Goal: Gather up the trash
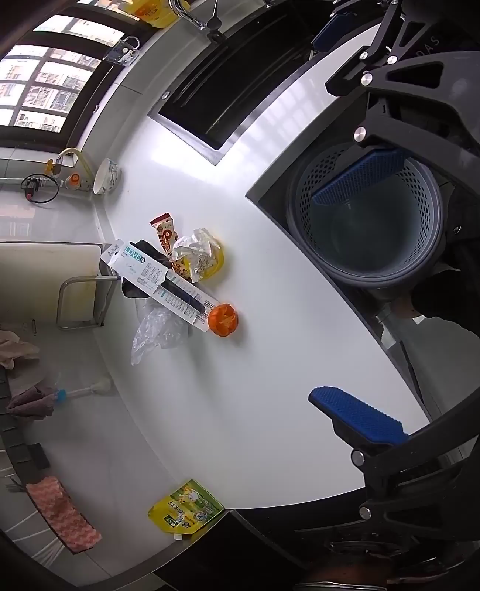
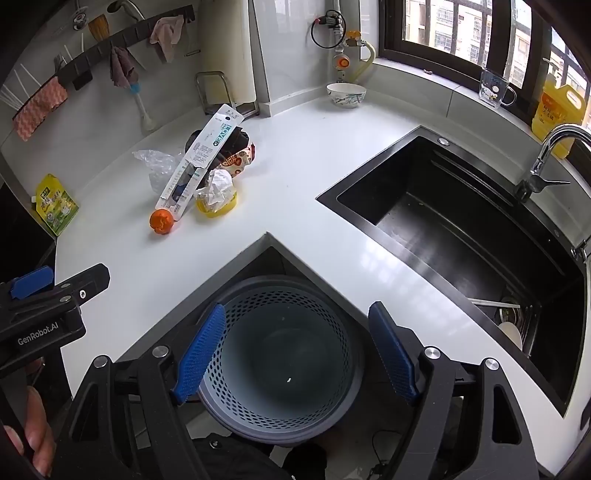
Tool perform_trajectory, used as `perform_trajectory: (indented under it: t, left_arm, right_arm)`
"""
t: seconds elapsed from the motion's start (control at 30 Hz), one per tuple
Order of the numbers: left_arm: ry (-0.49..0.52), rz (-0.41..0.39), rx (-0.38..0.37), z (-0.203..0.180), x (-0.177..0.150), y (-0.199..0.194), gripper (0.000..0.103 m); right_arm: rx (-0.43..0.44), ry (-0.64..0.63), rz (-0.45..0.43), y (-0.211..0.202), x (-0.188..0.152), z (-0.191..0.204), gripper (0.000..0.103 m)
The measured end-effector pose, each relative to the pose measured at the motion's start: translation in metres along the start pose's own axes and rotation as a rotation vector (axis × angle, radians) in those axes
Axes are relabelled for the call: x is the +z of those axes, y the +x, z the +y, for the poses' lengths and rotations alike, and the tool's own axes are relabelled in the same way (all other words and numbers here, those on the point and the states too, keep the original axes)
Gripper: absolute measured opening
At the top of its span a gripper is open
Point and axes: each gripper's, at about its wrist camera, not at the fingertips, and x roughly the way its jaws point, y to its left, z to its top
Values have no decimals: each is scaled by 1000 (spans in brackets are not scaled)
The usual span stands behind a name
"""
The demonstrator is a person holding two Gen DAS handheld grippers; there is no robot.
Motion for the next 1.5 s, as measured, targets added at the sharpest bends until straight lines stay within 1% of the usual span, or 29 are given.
perform_trajectory:
  t: [0.1,0.17,0.67,1.2,1.27,1.5]
  left_arm:
    - [0,-2,0,0,0,0,97]
    - [0,-1,2,0,0,0,97]
    - [2,-2,7,0,0,0,97]
    - [-5,-6,9,-1,4,-2,97]
    - [-6,-8,10,2,-1,-5,97]
    - [-6,-10,12,4,0,-5,97]
  right_arm:
    - [-1,2,-1,0,-2,0,76]
    - [-2,2,-2,-1,4,0,76]
    - [1,3,-9,-1,1,0,76]
    - [3,0,-21,-10,4,0,76]
    - [1,0,-23,-10,6,0,76]
    - [1,1,-26,-9,3,0,76]
